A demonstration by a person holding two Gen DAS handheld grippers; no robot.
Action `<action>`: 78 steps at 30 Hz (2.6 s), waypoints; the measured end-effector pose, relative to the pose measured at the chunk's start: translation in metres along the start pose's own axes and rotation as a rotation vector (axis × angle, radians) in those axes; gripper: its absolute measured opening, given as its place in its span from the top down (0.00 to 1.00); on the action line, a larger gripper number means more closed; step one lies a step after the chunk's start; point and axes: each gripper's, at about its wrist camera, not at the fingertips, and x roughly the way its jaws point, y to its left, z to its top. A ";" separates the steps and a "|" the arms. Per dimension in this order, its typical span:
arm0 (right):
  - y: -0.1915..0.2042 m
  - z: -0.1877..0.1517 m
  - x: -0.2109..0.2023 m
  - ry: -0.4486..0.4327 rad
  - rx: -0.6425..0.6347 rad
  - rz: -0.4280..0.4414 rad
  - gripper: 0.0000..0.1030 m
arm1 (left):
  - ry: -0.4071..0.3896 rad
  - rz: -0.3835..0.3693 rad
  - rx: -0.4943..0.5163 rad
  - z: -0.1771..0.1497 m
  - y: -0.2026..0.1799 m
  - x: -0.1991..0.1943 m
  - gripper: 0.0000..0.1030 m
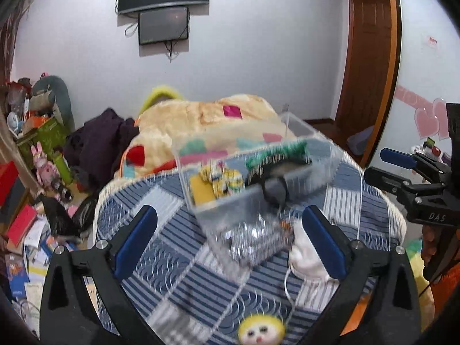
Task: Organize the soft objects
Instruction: 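Grasp the yellow-faced plush ball with left tool while right tool grasps the beaded bracelet, then drop the plush ball into the box with left tool while right tool drops the bracelet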
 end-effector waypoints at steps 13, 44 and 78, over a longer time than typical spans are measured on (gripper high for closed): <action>0.000 -0.064 0.012 0.181 0.043 0.050 0.45 | 0.210 -0.027 -0.038 -0.082 -0.009 0.013 0.01; -0.008 -0.049 -0.011 0.065 0.108 0.105 0.93 | 0.060 -0.069 -0.043 -0.050 -0.005 -0.005 0.56; 0.043 0.063 0.082 -0.013 -0.080 0.122 0.93 | 0.063 -0.058 -0.118 0.048 0.032 0.111 0.56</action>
